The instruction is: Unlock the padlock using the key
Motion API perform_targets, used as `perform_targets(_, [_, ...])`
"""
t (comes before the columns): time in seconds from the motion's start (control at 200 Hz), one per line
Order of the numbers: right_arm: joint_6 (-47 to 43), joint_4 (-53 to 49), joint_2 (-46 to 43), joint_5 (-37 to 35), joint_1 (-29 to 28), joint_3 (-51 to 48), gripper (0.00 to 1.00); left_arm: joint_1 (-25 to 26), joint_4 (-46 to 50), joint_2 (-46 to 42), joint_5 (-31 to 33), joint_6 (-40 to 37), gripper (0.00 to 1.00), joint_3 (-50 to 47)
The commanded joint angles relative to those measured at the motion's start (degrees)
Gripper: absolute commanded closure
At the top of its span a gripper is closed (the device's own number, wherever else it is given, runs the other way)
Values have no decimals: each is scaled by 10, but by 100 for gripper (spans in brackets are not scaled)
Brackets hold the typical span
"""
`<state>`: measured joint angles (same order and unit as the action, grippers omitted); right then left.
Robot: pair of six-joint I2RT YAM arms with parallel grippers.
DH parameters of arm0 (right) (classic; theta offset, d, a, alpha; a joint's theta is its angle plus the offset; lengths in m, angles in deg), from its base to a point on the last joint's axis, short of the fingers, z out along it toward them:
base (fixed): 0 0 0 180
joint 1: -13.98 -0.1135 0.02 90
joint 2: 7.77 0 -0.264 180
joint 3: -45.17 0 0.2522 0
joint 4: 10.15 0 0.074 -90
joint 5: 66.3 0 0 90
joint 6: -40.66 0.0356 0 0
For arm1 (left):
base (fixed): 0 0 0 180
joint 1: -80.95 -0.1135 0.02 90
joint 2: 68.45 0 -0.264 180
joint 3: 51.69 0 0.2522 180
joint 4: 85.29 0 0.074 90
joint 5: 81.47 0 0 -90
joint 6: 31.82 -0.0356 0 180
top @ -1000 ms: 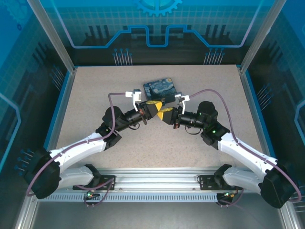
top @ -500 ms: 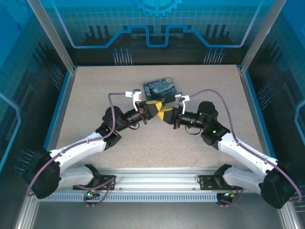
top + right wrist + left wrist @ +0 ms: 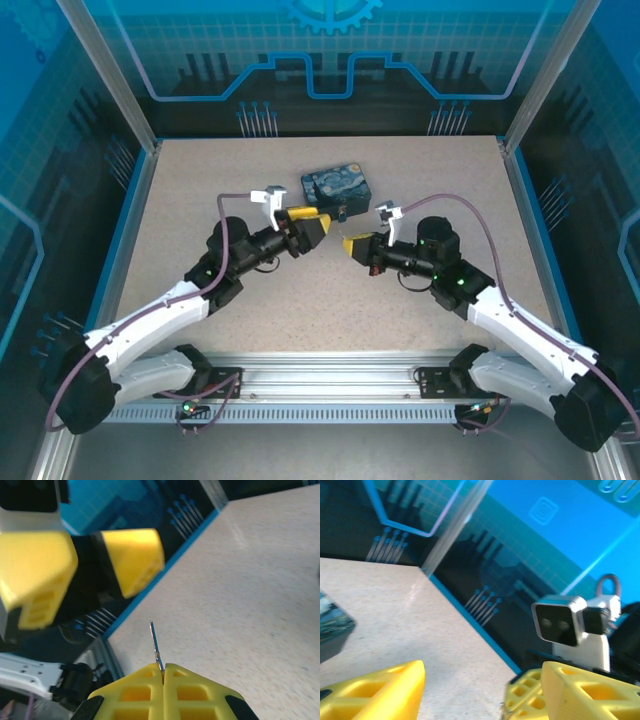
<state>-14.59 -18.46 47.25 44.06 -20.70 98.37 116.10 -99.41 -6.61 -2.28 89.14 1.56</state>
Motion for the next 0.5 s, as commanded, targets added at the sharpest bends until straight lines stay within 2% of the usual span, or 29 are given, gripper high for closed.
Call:
perform_targets(0.0, [-38, -131, -27, -89, 16, 13, 100, -17, 122, 2, 47, -61, 29, 33])
perform_targets(0.085, [-33, -201, -38, -129, 41, 16, 100, -23, 205, 36, 74, -102, 22, 79])
perform_targets(0.17, [-26, -256, -44, -148, 73, 14, 100, -24, 248, 85, 80, -139, 16, 122])
perform_targets(0.315, [-14, -316, -54, -165, 117, -5, 100, -26, 289, 192, 76, -179, 14, 206])
perform_targets(0.495, [-8, -327, -79, -167, 134, -35, 100, -26, 314, 336, 55, -201, 13, 321])
